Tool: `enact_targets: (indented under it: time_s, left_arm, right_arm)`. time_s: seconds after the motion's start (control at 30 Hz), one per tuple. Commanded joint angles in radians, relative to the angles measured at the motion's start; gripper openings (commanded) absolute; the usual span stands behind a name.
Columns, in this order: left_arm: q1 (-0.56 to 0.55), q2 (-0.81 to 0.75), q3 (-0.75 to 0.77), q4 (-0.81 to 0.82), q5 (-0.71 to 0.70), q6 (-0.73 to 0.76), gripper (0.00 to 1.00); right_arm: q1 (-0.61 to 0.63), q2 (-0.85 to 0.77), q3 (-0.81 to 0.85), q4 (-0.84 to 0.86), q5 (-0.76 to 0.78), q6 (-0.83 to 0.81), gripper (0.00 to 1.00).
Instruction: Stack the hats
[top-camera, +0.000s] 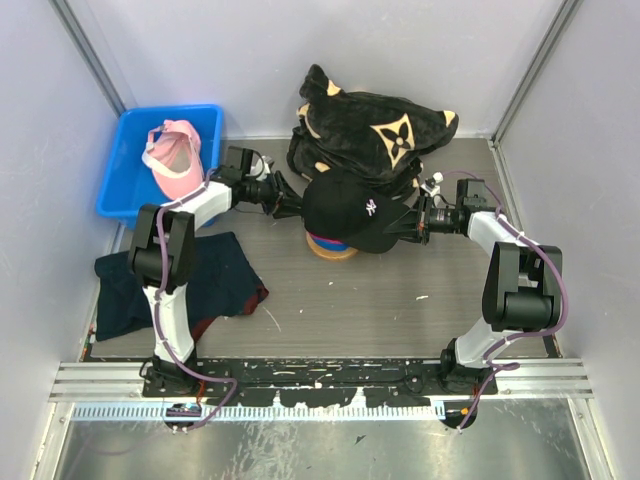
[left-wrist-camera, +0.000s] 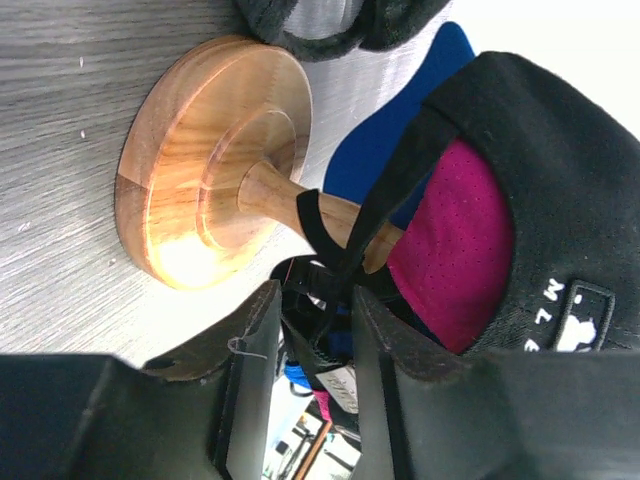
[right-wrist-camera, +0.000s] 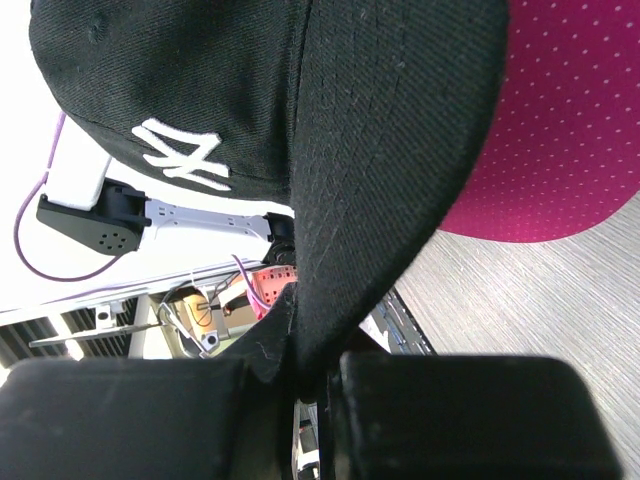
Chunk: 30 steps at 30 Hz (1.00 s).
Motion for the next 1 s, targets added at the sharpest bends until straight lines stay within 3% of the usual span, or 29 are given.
enact_targets:
  time_s: [0.0, 0.3, 0.4, 0.57, 0.77, 0.83, 0.9, 0.97]
  left_arm:
    - [-0.003, 0.015, 0.001, -0.036, 0.006, 0.046, 0.38]
    - [-0.004, 0.032, 0.007, -0.033, -0.02, 0.055, 0.04]
    - [-0.004, 0.041, -0.007, -0.029, -0.023, 0.063, 0.02]
    - [-0.004, 0.04, -0.045, -0.025, -0.025, 0.075, 0.02]
    - [-0.005, 0.037, -0.051, -0.028, -0.026, 0.075, 0.02]
    - [-0.004, 0.036, -0.047, -0.03, -0.027, 0.075, 0.02]
    - [-0.004, 0.037, -0.043, -0.032, -0.027, 0.075, 0.02]
    - [-0.004, 0.037, -0.042, -0.036, -0.027, 0.078, 0.02]
  right_arm:
    - [-0.009, 0.003, 0.019, -0.036, 0.132, -0.018, 0.01]
    - [-0.01, 0.022, 0.009, -0.036, 0.143, -0.031, 0.01]
    - [-0.021, 0.032, 0.014, -0.04, 0.159, -0.031, 0.07]
    - [-0.054, 0.029, 0.023, -0.069, 0.196, -0.043, 0.34]
    - [-0.095, 0.016, 0.033, -0.086, 0.243, -0.042, 0.36]
    - [-0.099, 0.012, 0.038, -0.083, 0.26, -0.037, 0.26]
    - [-0.1, 0.013, 0.039, -0.068, 0.273, -0.018, 0.08]
    - [-0.1, 0.012, 0.032, -0.034, 0.282, 0.011, 0.01]
